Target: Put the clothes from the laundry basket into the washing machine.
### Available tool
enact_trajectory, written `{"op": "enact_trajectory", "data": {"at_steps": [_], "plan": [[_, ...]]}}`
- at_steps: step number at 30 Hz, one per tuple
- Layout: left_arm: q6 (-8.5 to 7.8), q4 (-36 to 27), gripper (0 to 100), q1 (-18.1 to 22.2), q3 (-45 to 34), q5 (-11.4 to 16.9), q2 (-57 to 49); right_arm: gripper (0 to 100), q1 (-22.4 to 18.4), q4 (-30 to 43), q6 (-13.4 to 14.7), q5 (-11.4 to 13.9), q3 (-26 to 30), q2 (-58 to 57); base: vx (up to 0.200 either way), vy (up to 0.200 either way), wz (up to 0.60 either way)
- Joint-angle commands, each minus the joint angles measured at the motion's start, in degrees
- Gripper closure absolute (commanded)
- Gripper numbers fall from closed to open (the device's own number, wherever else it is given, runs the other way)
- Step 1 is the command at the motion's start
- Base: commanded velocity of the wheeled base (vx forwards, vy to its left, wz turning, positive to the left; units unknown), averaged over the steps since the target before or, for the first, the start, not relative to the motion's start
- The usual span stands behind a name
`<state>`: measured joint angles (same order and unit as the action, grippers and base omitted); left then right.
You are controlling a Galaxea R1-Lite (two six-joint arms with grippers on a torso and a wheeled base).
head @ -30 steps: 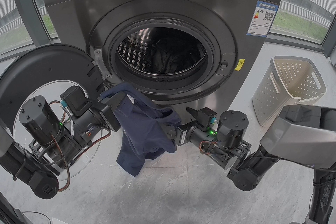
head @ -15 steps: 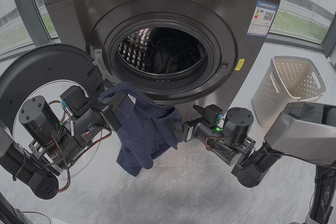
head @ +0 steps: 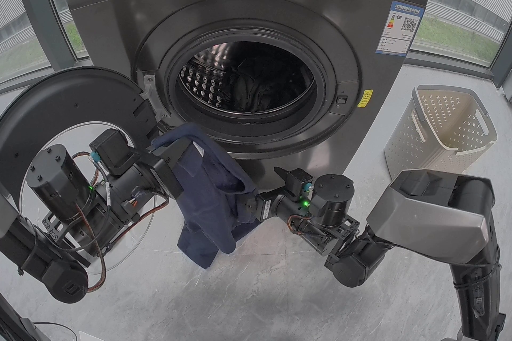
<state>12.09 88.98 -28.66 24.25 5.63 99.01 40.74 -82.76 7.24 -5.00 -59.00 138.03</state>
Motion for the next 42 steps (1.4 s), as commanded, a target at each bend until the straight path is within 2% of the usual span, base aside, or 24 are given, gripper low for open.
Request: {"op": "enact_trajectory", "data": {"at_steps": [1, 16, 17, 23, 27, 30, 34, 38, 39, 42], "plan": [[0.04, 0.1, 100, 0.0, 0.0, 0.0, 0.0, 0, 0.1, 0.0, 0.0, 0.1, -2.1, 3.7, 0.000, 0.000, 0.00], [-0.05, 0.1, 100, -0.3, -0.3, 0.0, 0.0, 0, 1.5, 0.0, 0.6, 0.0, -6.7, 4.7, 0.000, 0.000, 0.00], [-0.05, 0.1, 100, -0.3, -0.3, 0.0, 0.1, 100, 1.5, -0.1, 0.6, 0.0, -6.7, 4.6, 0.000, 0.000, 0.00], [0.04, 0.1, 100, -0.2, -0.8, 0.0, 0.4, 100, 1.6, -1.8, 0.8, -0.1, -4.6, 1.1, 0.000, 0.000, 0.00], [0.12, 0.1, 100, -0.5, -1.8, 0.3, 0.0, 100, 1.4, -2.0, 0.8, -0.3, 1.2, -4.9, 0.000, 0.000, 0.00], [0.12, 0.1, 100, -2.4, -2.8, 0.5, -0.7, 100, 1.4, -2.1, 0.8, -0.1, 6.5, -10.9, 0.000, 0.000, 0.00], [0.12, 0.1, 100, -4.2, -3.0, 0.3, -0.8, 100, 1.6, -2.1, 1.0, -0.2, 9.5, -17.1, 0.000, 0.000, 0.00], [-0.05, 0.1, 100, -4.3, -4.1, 0.6, -1.1, 100, 1.5, -2.0, 1.1, -0.2, 11.5, -21.8, 0.000, 0.000, 0.00], [-0.05, 0.1, 0, -4.3, -4.1, 0.6, -1.1, 100, 1.5, -2.0, 1.1, -0.2, 11.5, -21.8, 0.000, 0.000, 0.00], [0.04, 0.1, 0, -6.1, -3.8, 1.2, -1.3, 100, 1.6, -2.1, 1.1, 0.0, 12.4, -24.0, 0.000, 0.000, 0.00]]}}
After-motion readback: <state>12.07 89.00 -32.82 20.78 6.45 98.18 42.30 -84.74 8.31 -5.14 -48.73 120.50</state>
